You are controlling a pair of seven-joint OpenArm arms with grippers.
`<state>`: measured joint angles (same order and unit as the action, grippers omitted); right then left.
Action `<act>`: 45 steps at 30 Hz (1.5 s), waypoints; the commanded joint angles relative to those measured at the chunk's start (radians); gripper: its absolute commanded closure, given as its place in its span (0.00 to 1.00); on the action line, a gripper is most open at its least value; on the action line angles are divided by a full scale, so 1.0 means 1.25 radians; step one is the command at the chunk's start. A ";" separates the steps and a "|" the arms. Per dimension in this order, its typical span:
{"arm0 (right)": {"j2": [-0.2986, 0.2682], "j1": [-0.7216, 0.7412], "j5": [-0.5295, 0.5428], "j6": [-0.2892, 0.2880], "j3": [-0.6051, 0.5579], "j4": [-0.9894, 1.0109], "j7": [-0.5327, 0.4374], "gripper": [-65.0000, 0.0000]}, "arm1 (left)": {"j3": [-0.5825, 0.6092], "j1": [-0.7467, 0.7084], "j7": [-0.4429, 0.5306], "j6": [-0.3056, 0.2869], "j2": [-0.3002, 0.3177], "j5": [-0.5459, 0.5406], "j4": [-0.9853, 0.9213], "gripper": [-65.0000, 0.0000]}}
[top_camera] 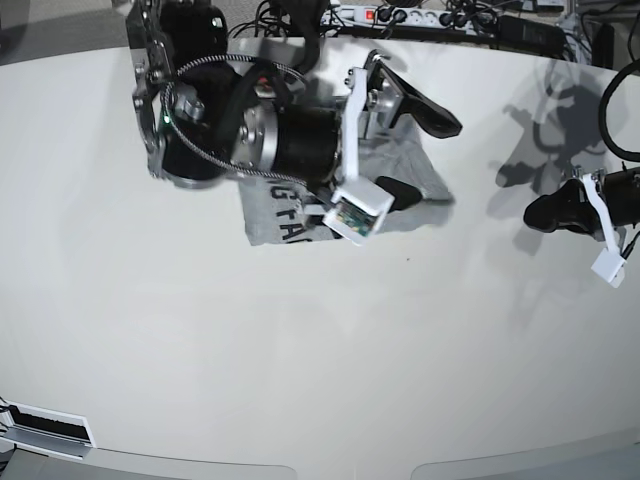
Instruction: Layout the t-shirt on the table in an organized manner, then fold the t-shirt properly
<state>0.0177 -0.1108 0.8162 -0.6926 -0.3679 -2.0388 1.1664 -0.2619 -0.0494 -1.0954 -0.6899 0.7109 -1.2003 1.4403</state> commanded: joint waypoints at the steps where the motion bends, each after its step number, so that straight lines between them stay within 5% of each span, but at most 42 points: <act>1: 0.005 0.022 0.016 -0.004 -0.001 -0.012 0.016 0.19 | -0.008 0.013 0.014 -0.007 0.016 -0.018 0.012 1.00; 5: 0.005 0.062 0.017 -0.004 0.015 -0.012 0.157 0.19 | -0.008 0.013 0.002 -0.007 0.017 -0.018 0.012 1.00; 11: -0.027 0.060 -0.031 -0.004 0.018 -0.011 0.146 0.21 | 0.001 0.013 -0.049 -0.007 0.017 -0.058 0.013 1.00; 13: -0.047 0.060 -0.105 -0.004 0.018 -0.011 0.089 0.40 | 0.017 0.010 -0.089 -0.007 0.016 -0.107 0.027 1.00; 16: -0.088 0.060 -0.191 -0.004 0.017 -0.009 0.016 0.97 | 0.073 0.009 -0.091 -0.007 0.016 -0.081 0.081 1.00; 17: -0.101 0.060 -0.224 -0.004 0.017 -0.006 -0.008 1.00 | 0.096 0.009 -0.086 -0.007 0.016 -0.056 0.107 1.00; 23: -0.146 0.114 -0.398 -0.004 0.017 0.106 -0.166 1.00 | 0.257 0.009 -0.055 -0.007 0.014 0.042 0.258 1.00; 27: -0.149 0.182 -0.442 -0.004 0.016 0.229 -0.237 1.00 | 0.369 0.009 -0.001 -0.007 -0.013 0.161 0.337 1.00; 36: -0.147 0.358 -0.450 0.015 0.017 0.538 -0.236 1.00 | 0.599 0.009 0.089 -0.007 -0.081 0.382 0.343 1.00; 45: -0.147 0.405 -0.383 -0.004 0.016 0.700 -0.193 1.00 | 0.660 0.021 0.162 -0.007 -0.104 0.496 0.190 1.00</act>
<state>-0.1658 0.3660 0.3367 -0.6930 -0.3508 -1.1496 0.9421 0.5697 -0.0380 -0.9146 -0.6922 0.5758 -0.5591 1.6588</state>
